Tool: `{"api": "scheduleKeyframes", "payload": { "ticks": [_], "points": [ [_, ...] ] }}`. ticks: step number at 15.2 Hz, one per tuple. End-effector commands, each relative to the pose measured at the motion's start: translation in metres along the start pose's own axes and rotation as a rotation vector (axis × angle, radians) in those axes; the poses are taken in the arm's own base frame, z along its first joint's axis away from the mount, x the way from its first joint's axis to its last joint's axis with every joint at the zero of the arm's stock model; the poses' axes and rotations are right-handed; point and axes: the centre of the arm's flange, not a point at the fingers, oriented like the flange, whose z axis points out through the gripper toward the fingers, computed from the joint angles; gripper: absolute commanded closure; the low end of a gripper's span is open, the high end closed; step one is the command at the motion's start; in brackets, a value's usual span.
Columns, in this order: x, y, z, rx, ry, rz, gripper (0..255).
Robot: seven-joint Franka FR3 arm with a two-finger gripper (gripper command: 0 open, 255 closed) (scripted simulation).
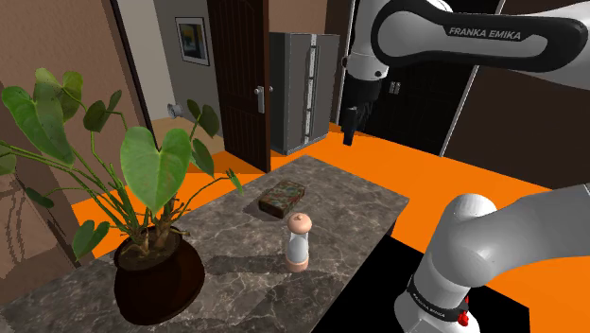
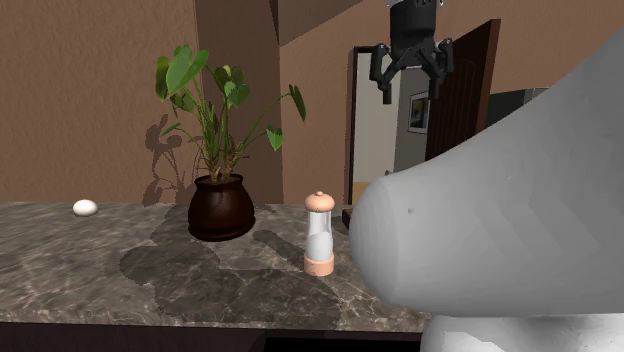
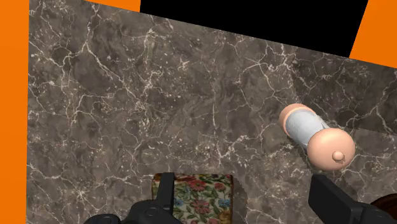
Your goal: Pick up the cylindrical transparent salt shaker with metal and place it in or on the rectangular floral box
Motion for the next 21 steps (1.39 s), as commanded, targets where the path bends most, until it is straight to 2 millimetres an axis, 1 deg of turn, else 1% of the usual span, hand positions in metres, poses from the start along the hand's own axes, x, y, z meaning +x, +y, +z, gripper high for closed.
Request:
{"api": "scheduleKeyframes", "payload": {
  "ticks": [1,11,20,21],
  "points": [
    [0.000,0.000,0.000,0.000,0.000,0.000,0],
    [0.035,-0.102,0.084,-0.018,-0.074,-0.003,0],
    [0.060,-0.193,0.164,-0.034,-0.140,-0.006,0],
    [0.061,-0.195,0.166,-0.034,-0.142,-0.006,0]
  ]
}}
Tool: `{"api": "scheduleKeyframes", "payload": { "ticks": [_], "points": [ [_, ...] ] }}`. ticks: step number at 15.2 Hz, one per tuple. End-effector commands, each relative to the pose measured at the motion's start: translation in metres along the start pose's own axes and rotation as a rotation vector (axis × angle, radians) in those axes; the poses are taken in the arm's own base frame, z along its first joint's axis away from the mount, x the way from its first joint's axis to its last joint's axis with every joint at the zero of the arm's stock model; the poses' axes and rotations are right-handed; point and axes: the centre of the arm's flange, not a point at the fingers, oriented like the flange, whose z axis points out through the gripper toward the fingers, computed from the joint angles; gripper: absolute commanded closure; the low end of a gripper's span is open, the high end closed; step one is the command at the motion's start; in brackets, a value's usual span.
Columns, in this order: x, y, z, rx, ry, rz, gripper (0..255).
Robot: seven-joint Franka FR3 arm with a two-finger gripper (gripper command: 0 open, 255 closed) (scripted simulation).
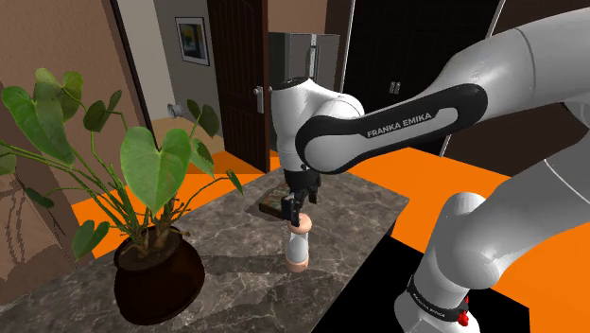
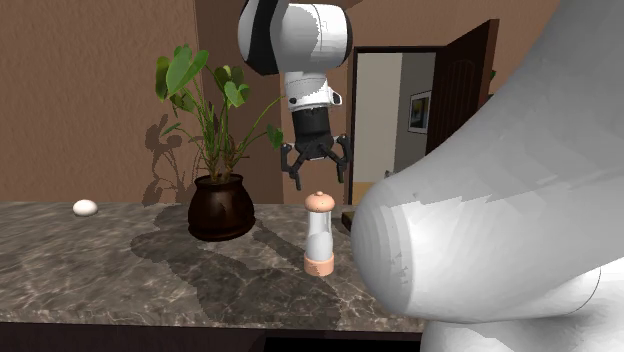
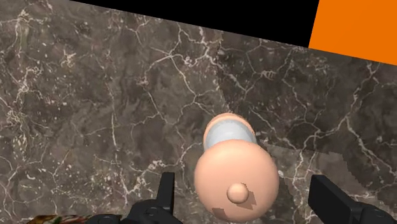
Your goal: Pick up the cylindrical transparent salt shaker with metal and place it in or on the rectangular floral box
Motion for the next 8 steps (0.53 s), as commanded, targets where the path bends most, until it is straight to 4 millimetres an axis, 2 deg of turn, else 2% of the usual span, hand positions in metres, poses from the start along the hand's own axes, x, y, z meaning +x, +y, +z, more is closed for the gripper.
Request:
{"api": "scheduleKeyframes", "payload": {
  "ticks": [1,7,8],
  "points": [
    [0.002,-0.006,0.010,-0.001,-0.004,0.001,0],
    [0.002,-0.006,0.045,-0.001,-0.004,0.001,0],
    [0.002,-0.006,0.045,-0.001,-0.004,0.001,0]
  ]
}}
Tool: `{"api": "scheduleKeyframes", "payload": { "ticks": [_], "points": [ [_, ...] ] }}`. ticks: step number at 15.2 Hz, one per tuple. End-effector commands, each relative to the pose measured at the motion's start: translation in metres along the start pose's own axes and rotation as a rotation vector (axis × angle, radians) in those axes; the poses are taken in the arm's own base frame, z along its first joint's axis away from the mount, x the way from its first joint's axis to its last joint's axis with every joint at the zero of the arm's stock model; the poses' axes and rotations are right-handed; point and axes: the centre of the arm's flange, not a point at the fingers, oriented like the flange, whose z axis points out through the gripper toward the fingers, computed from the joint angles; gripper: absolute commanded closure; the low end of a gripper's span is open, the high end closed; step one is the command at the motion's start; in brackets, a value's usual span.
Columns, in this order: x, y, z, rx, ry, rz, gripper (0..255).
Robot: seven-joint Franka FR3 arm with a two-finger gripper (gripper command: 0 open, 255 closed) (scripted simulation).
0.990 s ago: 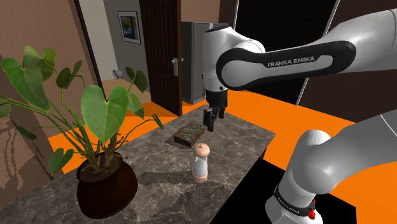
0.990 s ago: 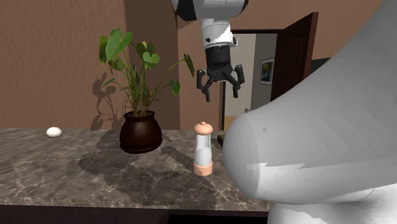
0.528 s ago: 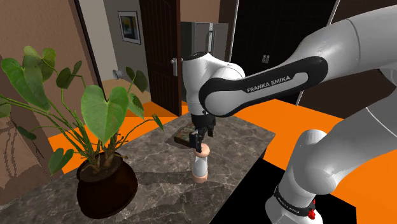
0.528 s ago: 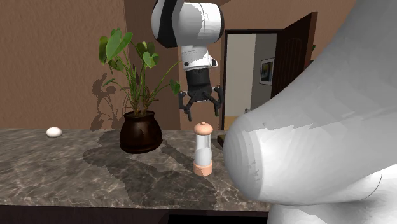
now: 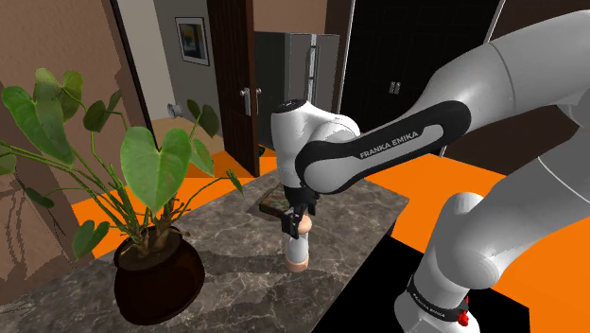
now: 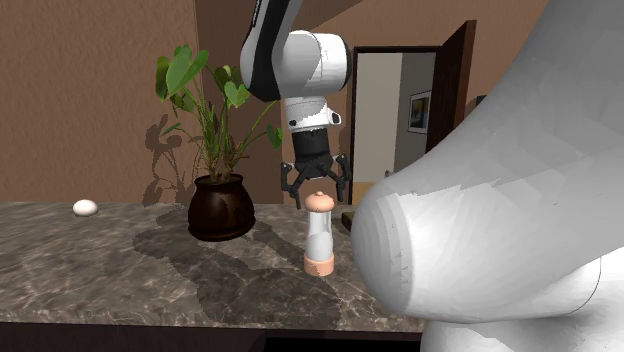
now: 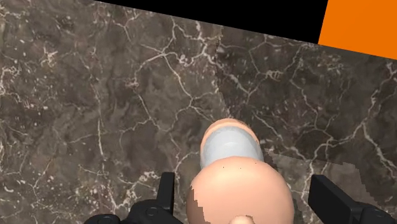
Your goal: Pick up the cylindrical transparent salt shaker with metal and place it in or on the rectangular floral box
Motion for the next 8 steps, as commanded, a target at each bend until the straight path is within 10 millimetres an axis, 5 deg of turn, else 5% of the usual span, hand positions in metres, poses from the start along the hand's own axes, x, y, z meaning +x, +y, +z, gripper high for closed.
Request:
{"api": "scheduleKeyframes", "payload": {
  "ticks": [1,7,8],
  "points": [
    [-0.0007,0.0008,0.0033,0.000,0.001,0.000,0],
    [-0.0007,0.0007,0.0033,0.000,0.001,0.000,0],
    [-0.0007,0.0007,0.0033,0.000,0.001,0.000,255]
  ]
}}
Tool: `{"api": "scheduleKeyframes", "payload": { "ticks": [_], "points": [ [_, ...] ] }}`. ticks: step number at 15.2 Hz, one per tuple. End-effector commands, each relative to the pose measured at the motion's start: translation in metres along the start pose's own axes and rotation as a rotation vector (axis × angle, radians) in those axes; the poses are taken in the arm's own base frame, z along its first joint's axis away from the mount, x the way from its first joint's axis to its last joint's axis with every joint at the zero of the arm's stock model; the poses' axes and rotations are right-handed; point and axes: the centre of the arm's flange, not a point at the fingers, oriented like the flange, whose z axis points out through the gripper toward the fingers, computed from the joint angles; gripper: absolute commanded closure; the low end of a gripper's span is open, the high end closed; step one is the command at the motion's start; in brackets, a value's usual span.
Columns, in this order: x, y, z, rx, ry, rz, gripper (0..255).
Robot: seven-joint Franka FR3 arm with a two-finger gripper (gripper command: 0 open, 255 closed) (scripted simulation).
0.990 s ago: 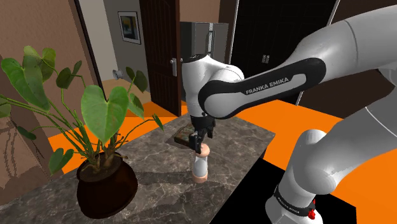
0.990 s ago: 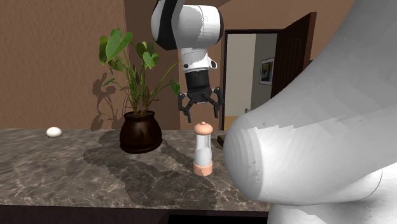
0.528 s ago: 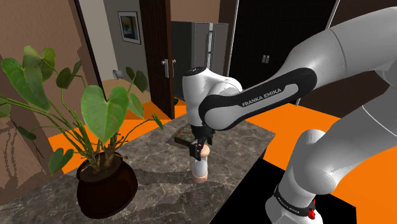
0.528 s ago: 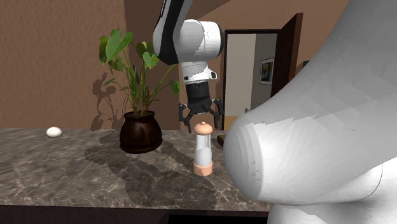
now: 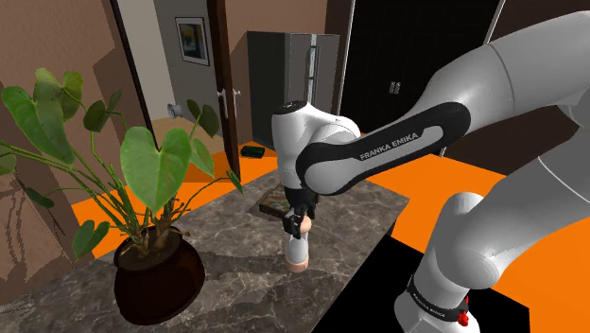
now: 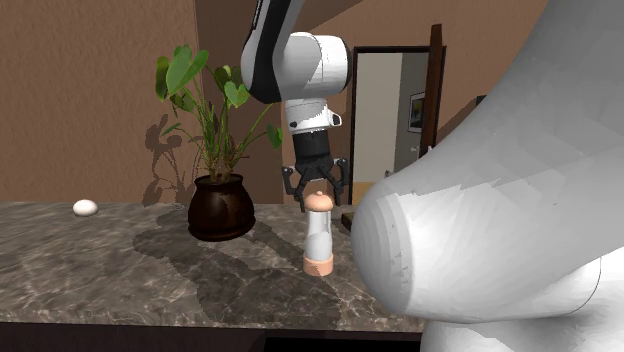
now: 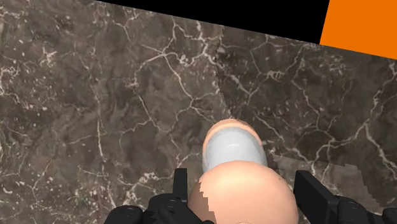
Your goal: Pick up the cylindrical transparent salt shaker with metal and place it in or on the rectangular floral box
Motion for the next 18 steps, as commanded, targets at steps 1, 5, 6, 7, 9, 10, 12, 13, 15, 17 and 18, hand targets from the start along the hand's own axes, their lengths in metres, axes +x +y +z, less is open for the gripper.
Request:
{"api": "scheduleKeyframes", "payload": {
  "ticks": [1,5,6,7,9,10,12,13,15,17,18],
  "points": [
    [0.000,0.000,0.000,0.000,0.000,0.000,255],
    [0.000,0.000,0.000,0.000,0.000,0.000,255],
    [0.000,0.000,0.000,0.000,0.000,0.000,255],
    [0.000,0.000,0.000,0.000,0.000,0.000,255],
    [0.000,0.000,0.000,0.000,0.000,0.000,255],
    [-0.001,0.001,-0.005,0.000,0.000,0.000,255],
    [-0.001,0.002,-0.015,0.000,0.000,0.000,255],
    [-0.002,0.003,-0.021,0.000,0.000,0.000,255],
    [-0.003,0.004,-0.031,0.000,0.000,0.000,255],
    [-0.004,0.006,-0.041,0.000,0.000,0.000,255],
    [-0.004,0.006,-0.047,0.000,0.000,0.000,255]
  ]
}}
